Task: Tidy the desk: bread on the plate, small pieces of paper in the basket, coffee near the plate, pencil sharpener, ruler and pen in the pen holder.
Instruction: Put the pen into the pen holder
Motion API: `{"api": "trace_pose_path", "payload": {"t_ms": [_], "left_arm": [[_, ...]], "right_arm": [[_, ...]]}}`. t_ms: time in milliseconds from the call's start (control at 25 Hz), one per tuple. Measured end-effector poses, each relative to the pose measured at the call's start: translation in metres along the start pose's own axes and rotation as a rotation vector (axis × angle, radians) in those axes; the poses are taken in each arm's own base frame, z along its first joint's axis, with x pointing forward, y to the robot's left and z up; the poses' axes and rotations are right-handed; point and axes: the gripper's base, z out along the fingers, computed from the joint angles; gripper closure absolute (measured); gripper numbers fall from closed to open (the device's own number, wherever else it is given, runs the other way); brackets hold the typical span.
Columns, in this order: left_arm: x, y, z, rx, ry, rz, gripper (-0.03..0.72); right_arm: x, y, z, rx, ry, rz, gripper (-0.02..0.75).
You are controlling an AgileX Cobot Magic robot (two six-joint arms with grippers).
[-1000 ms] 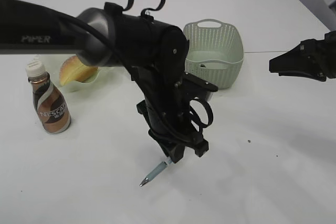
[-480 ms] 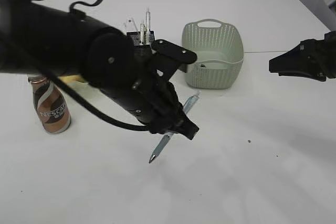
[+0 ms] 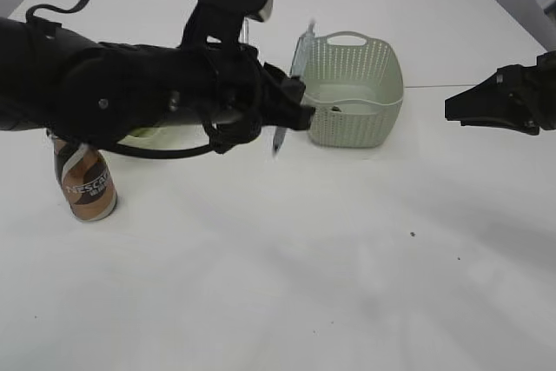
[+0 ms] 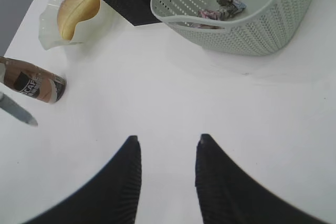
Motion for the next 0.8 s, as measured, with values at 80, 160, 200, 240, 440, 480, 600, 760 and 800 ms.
{"api": "trace_pose_path", "payload": {"t_ms": [80,160,200,240,440,480,600,760,800], "left_arm": [[-0.009,0.008,0.0,-0.018,-0.098,-0.009,0.627],[-0.017,0.018,-0.002,-0.038,-0.185,-0.017,0.627],[-0.021,0.024,-0.003,-0.054,-0.227,-0.029,0.627],[-0.024,0.03,-0.004,-0.068,-0.258,-0.04,0.627],[-0.047,0.063,-0.007,-0.145,-0.369,-0.073,0.625],[-0.051,0.069,-0.005,-0.158,-0.388,-0.076,0.625],[-0.061,0.086,0.003,-0.191,-0.421,-0.083,0.625],[-0.066,0.105,0.021,-0.224,-0.437,-0.091,0.624],[-0.065,0.11,0.027,-0.232,-0.434,-0.094,0.624]], "right_arm": [[0.0,0.0,0.0,0.0,0.0,0.0,0.479],[0.0,0.0,0.0,0.0,0.0,0.0,0.478],[0.0,0.0,0.0,0.0,0.0,0.0,0.478],[0.0,0.0,0.0,0.0,0.0,0.0,0.478],[0.0,0.0,0.0,0.001,0.0,0.0,0.479],[0.0,0.0,0.0,0.001,0.0,0.0,0.479],[0.0,0.0,0.0,0.001,0.0,0.0,0.479],[0.0,0.0,0.0,0.001,0.0,0.0,0.478],[0.0,0.0,0.0,0.001,0.0,0.0,0.478]]}}
